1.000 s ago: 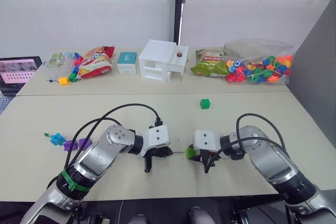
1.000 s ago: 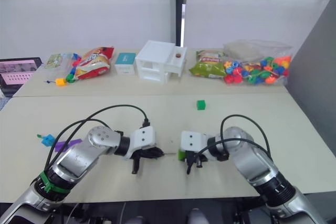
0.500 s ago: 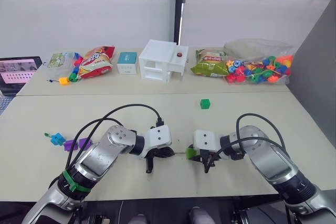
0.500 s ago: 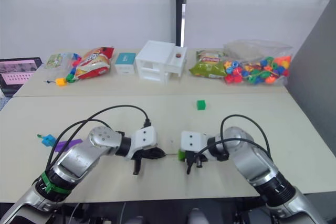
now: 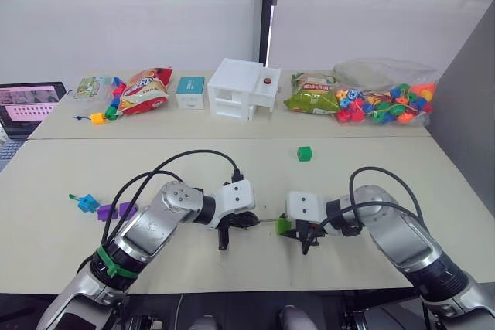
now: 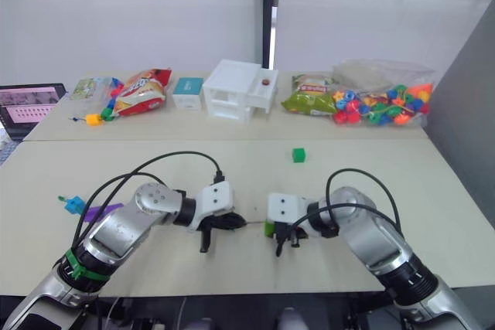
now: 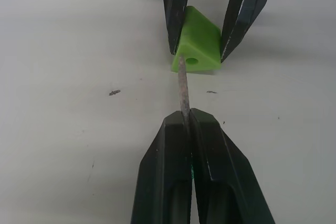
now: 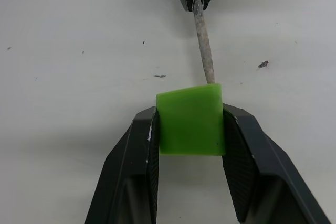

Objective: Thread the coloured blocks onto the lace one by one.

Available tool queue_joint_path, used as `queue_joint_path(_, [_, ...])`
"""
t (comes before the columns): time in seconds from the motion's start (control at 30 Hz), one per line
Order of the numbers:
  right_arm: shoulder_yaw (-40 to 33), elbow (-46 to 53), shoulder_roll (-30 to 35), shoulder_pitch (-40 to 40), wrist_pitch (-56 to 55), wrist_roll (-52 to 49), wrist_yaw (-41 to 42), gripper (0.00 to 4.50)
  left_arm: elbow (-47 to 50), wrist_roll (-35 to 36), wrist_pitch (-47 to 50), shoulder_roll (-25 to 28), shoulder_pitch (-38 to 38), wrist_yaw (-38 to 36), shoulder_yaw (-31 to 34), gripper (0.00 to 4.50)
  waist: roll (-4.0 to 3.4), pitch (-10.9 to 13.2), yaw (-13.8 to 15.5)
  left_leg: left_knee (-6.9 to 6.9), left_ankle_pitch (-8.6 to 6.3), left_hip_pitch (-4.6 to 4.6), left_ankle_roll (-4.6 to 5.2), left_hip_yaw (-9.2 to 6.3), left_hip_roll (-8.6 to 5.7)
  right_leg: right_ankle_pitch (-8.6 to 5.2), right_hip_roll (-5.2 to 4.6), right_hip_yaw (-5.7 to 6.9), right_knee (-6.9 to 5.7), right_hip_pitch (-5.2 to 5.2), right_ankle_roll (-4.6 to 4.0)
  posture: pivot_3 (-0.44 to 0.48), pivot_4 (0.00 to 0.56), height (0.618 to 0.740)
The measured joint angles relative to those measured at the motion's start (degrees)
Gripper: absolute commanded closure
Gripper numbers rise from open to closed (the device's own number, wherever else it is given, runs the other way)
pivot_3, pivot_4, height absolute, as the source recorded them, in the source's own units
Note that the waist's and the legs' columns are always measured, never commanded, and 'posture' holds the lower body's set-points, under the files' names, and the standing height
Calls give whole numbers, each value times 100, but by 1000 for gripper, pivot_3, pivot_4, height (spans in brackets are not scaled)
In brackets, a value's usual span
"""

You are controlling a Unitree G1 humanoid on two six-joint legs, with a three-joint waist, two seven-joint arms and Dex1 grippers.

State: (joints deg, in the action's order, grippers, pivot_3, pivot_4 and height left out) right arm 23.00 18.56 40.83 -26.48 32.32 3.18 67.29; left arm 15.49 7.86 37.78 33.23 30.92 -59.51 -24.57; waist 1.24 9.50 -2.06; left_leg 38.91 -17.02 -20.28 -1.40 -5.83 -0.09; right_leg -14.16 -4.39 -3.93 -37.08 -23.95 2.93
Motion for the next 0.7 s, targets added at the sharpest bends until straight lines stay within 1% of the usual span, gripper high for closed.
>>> queue_joint_path(0.23, [0,4,-1,-3,23,0,-1,3367,17,79,5,53,0,-122,2,4500,0,0,1,0,0,0,0,0,0,0,0,0,0,0,0,0,150,740])
queue_joint_path(0.37, [4,5,-1,-4,25,0,-2,3367,213,150,82,126,0,-205,2,4500,0,0,2,0,0,0,0,0,0,0,0,0,0,1,0,0,150,740])
queue_joint_path(0.53, [28,12,-41,-7,28,-4,-40,3367,374,259,114,67,0,-228,-12,4500,0,-1,-16,-2,0,0,0,0,2,0,2,0,-1,-3,0,0,150,740])
queue_joint_path(0.7, [33,15,-38,-13,41,-3,-39,3367,316,254,113,-21,2,-163,-32,4500,0,-1,-15,-1,0,0,0,0,1,0,2,0,-1,-2,0,0,150,740])
